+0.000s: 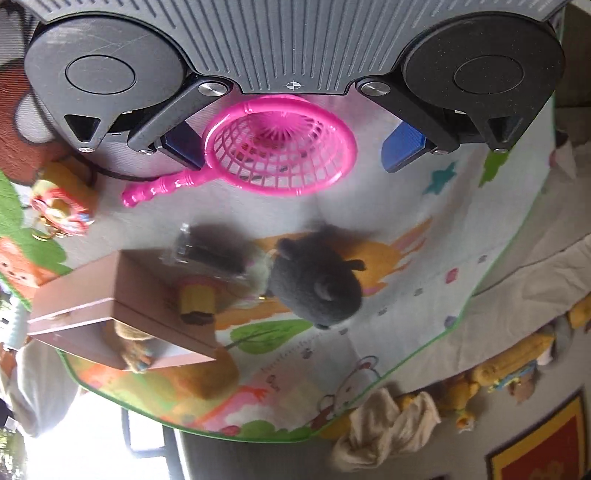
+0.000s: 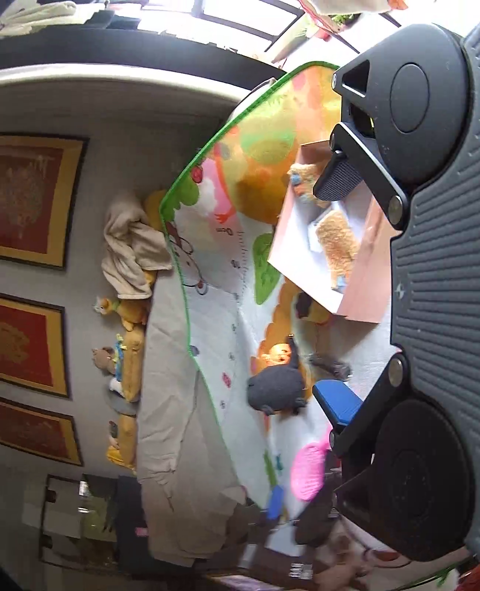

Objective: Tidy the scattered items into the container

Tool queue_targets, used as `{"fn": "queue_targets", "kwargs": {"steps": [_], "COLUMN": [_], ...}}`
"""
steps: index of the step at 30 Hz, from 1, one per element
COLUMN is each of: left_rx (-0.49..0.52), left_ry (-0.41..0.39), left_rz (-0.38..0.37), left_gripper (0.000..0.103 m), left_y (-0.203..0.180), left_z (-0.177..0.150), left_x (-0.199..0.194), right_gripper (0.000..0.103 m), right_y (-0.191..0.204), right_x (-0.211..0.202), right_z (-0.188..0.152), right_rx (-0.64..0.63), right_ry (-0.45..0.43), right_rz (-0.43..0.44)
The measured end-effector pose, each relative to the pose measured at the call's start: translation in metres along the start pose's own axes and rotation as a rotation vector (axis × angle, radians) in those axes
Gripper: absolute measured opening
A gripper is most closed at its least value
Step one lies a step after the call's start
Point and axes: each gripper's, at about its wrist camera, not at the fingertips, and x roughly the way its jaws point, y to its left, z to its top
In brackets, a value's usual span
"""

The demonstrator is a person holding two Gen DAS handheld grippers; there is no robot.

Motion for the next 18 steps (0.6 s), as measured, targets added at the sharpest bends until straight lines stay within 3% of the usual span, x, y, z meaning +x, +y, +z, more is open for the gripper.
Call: {"fn": "queue_targets", "kwargs": {"steps": [3,5,10,18], "left_rx": [-0.046,-0.098,-0.159,-0.149], "left_ry": [-0.012,-0.022,-0.012,0.029], "left_rz": [0.113,0.146,0.062,0.02], "left_gripper": [0.103,0.103,0.103,0.103], "left_y": [0.02,0.031,0.034,0.022], "left_z": [0.009,0.014,0.014,0.002], "left_x": [0.004,0.004,0.0,0.005], "right_gripper": [0.103,0.103,0.103,0.103], "right_y": [0.009,0.014,0.029,0.051], "right_x": [0.01,0.016,0.032,0.067], "right_z": [-0.025,-0.038,-0.053,-0.058], "right_rx": [-0.022,-0.01,0.054,0.133], "right_ry": [0.072,0.115,0.189,0.261], "right_rz": [0.0,0.026,0.117,0.151]}}
